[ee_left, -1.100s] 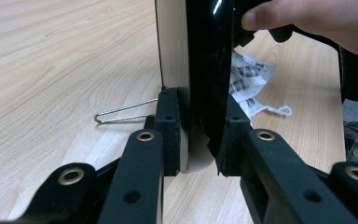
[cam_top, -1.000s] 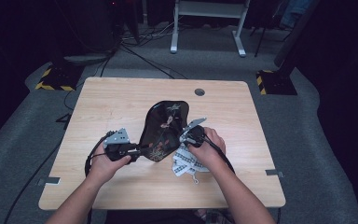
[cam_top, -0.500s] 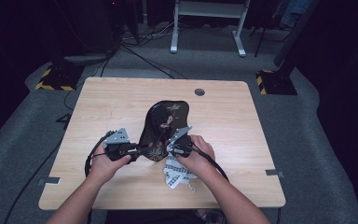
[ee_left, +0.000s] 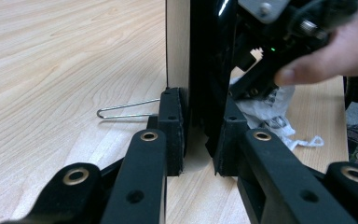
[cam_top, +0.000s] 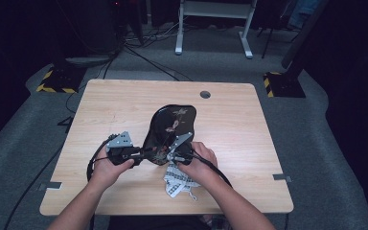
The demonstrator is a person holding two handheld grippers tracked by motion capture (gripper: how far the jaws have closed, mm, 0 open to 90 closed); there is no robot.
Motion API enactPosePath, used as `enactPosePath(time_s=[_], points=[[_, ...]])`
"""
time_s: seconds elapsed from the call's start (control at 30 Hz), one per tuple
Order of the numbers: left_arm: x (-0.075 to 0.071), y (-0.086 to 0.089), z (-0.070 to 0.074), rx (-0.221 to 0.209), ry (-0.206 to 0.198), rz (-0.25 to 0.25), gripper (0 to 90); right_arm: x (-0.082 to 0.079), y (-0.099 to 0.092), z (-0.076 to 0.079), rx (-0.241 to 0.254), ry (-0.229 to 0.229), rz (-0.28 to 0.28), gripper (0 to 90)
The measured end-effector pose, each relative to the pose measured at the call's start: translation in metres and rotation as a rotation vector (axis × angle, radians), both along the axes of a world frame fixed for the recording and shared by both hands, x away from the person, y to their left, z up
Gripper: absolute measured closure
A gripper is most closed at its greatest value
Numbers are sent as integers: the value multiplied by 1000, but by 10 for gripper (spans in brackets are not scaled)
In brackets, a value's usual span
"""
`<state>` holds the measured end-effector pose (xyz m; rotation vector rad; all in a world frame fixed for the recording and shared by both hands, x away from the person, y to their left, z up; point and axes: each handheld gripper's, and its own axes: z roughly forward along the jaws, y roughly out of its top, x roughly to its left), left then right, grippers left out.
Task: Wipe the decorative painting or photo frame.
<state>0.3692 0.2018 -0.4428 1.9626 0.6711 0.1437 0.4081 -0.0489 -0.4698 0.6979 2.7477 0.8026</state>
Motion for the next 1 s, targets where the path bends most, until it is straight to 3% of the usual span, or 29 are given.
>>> enactPosePath(time_s=[0.37,0.6,0.73,1.0], points=[[1,2,-2,-23,21,10,764,19,-24,-3,0,-2,-91,805],[1,2,-2,-22,22,27,774,26,-37,-1,-13,-27,-146,805],[1,2,-1,-16,15,36,783,24,-43,4,-1,-38,-162,805],[1,2,-1,-13,17,43,785,7,-52,29,54,-74,-146,806]])
